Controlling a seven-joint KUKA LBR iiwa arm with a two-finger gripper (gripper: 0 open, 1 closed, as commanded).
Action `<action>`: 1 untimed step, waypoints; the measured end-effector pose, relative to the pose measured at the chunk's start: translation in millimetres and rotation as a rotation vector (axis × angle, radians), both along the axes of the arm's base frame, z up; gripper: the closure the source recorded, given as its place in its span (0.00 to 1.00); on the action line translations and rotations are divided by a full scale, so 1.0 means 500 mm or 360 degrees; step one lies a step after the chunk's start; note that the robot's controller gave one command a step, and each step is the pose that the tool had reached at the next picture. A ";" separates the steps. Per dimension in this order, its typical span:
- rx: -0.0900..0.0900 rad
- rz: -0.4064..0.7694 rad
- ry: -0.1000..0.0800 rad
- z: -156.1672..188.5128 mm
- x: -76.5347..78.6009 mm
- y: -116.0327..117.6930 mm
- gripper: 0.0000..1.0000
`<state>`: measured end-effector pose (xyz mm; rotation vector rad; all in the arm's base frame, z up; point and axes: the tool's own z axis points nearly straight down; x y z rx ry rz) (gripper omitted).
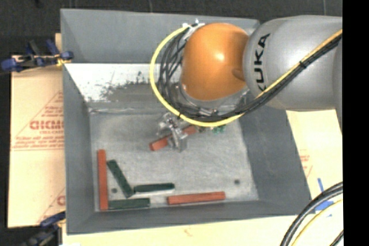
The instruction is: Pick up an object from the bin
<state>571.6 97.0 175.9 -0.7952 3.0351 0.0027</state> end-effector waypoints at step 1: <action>0.0000 -0.0002 0.0001 0.000 0.000 0.000 1.00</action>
Offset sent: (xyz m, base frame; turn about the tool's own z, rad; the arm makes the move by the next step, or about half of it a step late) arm 0.0017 -0.0057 0.0735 0.0046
